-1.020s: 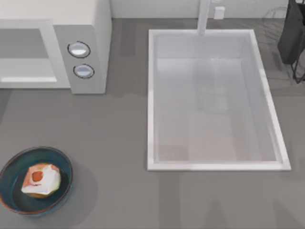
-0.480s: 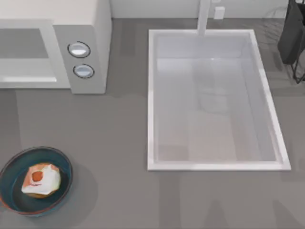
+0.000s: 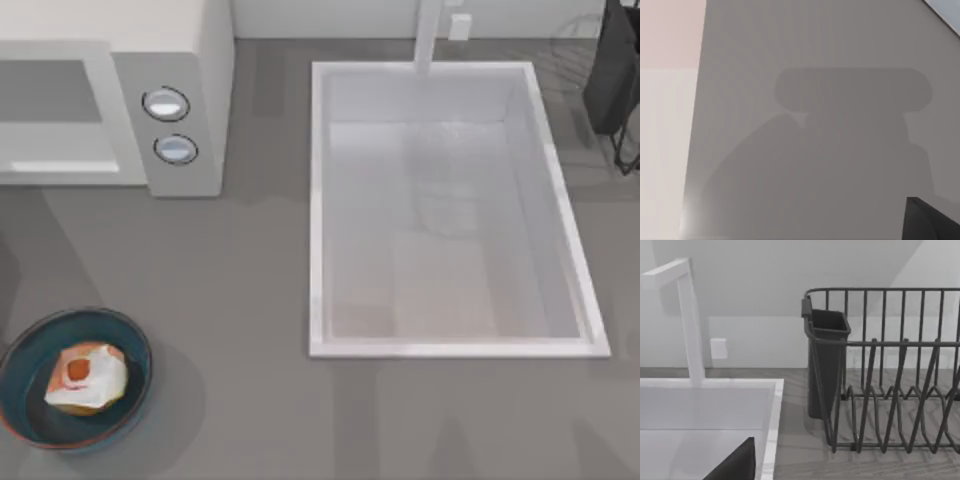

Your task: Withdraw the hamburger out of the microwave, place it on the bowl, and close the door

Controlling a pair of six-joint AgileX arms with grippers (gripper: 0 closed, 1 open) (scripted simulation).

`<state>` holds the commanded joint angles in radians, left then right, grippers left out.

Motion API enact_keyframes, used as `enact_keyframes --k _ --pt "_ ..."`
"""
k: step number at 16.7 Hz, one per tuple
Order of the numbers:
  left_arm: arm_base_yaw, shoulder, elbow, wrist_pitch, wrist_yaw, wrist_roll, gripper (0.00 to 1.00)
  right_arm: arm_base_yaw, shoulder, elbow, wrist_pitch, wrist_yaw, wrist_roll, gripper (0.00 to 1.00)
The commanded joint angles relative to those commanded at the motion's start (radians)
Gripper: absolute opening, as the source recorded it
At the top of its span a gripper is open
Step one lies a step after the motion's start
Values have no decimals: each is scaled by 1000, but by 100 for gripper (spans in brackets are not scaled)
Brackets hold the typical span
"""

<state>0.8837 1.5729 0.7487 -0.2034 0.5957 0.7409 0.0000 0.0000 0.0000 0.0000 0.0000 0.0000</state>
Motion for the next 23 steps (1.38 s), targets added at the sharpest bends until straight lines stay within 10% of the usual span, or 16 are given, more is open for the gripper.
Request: enact_keyframes --k 17,23 --pt "-340 -325 -288 107 -205 -321 0 0 0 0 0 0 0 100" --pt "-634 -433 -356 119 -391 -533 0 0 0 0 0 0 0 100"
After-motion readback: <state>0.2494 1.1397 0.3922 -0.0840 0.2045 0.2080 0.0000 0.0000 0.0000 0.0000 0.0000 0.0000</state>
